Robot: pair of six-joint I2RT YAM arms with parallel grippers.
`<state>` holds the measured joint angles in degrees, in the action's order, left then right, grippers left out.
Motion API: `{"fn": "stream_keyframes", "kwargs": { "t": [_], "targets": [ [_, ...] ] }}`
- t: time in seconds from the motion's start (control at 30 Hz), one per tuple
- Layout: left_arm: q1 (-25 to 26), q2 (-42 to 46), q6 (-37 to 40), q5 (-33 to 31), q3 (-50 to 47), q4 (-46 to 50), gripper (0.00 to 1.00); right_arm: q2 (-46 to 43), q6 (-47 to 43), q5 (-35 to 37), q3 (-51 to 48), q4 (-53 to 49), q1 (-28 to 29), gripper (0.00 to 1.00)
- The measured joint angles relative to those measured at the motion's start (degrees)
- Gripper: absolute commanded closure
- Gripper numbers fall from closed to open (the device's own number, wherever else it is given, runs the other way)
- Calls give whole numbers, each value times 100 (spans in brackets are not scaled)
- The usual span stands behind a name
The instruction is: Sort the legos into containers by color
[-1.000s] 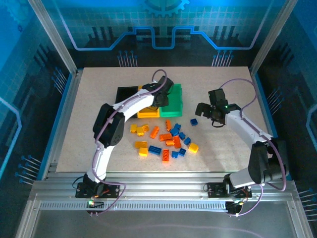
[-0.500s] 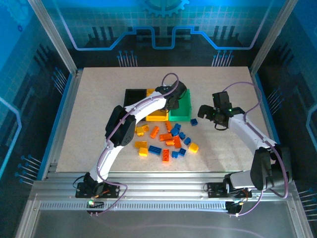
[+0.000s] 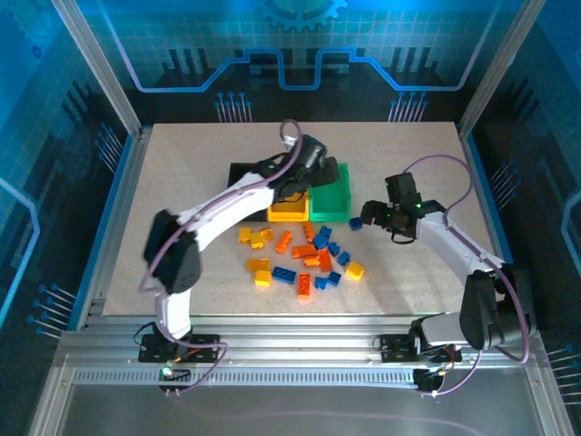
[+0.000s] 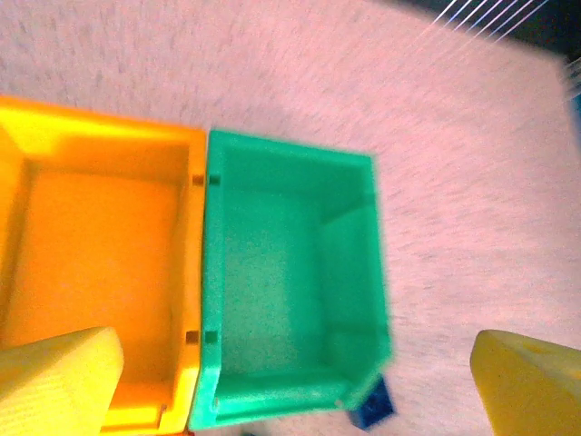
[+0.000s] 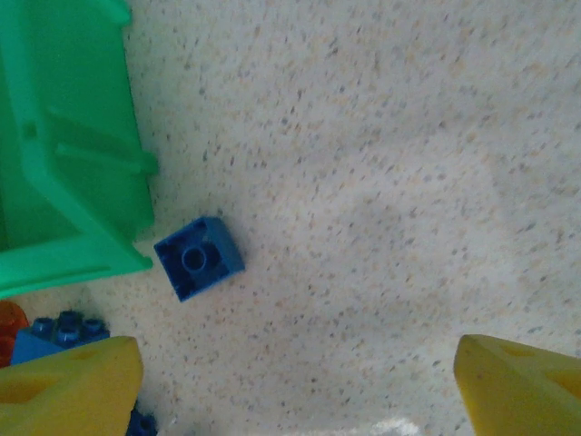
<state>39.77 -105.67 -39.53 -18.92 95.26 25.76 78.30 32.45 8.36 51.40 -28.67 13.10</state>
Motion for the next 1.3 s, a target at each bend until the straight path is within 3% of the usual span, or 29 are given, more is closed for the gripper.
{"fn": "stream_keyframes", "kwargs": {
  "t": [0.2,0.33,0.47,0.77,1.3],
  "targets": [
    [0,2500,234,35,-2149,-1071,1,190,-164,-24,-129,63,503,18],
    [-7,3217,286,57,-3233,-1403,1,599,-210,79,26,39,721,25],
    [-59,3270,354,61,-3722,-1353,1,1049,-212,264,468,-48,765,31],
    [-369,3390,319,190,-3897,-1126,1,1873,-162,789,1305,-354,986,35],
    [-400,3407,297,295,-3926,-1078,1,2490,-101,1121,2114,-610,944,42]
  ]
}}
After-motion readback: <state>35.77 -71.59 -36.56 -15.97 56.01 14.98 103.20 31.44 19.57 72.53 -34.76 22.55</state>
